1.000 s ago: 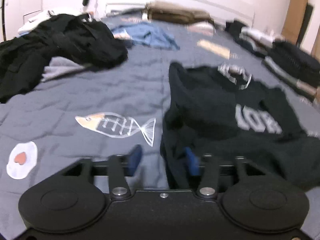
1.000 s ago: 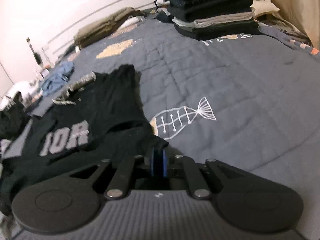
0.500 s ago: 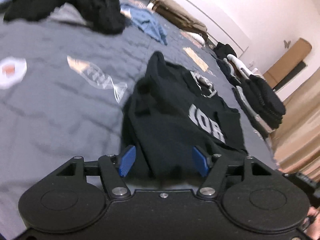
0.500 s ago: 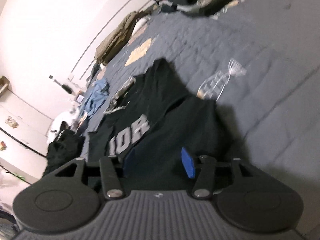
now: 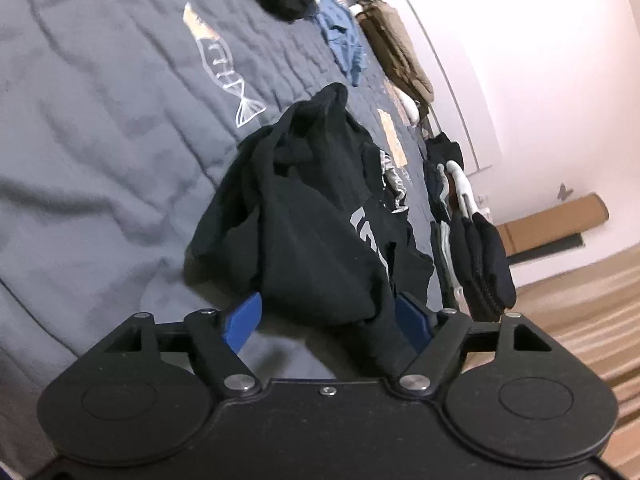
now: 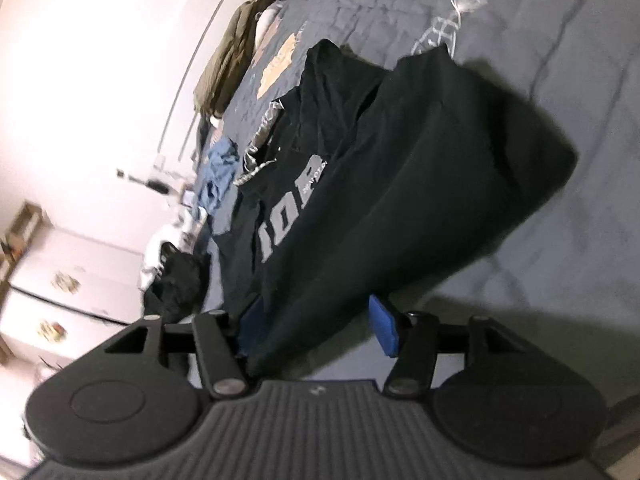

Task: Fold clothes
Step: 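Lift the hem with both tools and fold it up toward the collar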

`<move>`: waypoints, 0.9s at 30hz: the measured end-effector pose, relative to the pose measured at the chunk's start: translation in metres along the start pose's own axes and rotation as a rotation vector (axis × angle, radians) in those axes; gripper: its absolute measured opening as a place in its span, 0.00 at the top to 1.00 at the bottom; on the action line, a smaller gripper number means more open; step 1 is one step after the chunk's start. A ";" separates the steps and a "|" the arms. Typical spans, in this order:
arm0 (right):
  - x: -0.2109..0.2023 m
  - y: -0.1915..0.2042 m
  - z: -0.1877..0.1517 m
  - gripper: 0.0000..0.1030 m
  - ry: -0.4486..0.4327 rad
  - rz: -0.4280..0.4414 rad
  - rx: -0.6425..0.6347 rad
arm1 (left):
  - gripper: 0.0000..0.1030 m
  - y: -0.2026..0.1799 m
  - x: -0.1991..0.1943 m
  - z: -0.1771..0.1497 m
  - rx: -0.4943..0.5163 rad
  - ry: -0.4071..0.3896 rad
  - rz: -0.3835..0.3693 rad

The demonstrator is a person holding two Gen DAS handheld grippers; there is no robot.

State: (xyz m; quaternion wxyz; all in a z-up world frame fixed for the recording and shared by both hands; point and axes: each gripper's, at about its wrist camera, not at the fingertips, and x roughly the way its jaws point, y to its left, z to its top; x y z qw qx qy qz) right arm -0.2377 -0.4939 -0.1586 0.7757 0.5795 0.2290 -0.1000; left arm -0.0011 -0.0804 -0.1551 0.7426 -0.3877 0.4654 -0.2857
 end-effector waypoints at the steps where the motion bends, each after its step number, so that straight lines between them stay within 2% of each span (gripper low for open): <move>1: 0.003 -0.001 0.000 0.43 -0.005 0.007 0.018 | 0.28 0.002 0.004 0.000 -0.014 0.004 0.003; 9: 0.028 -0.008 -0.004 0.39 0.006 0.023 0.120 | 0.25 0.008 0.026 0.004 -0.067 0.013 0.018; 12: 0.033 -0.008 -0.007 0.39 0.000 0.007 0.109 | 0.25 0.009 0.033 0.005 -0.080 0.015 0.024; 15: 0.037 -0.012 -0.008 0.40 -0.023 -0.010 0.114 | 0.32 0.008 0.036 0.005 -0.060 0.004 0.034; 17: 0.039 -0.017 -0.008 0.47 -0.044 -0.021 0.126 | 0.59 0.006 0.035 0.003 -0.022 -0.005 0.051; 19: 0.040 -0.022 -0.008 0.74 -0.059 -0.038 0.135 | 0.75 0.004 0.033 0.004 0.014 -0.014 0.075; 22: 0.040 -0.029 -0.008 0.95 -0.071 -0.059 0.156 | 0.86 0.005 0.027 0.007 0.042 -0.028 0.094; 27: 0.029 -0.029 -0.013 0.97 -0.108 -0.074 0.143 | 0.92 0.002 0.003 0.020 0.104 -0.041 0.108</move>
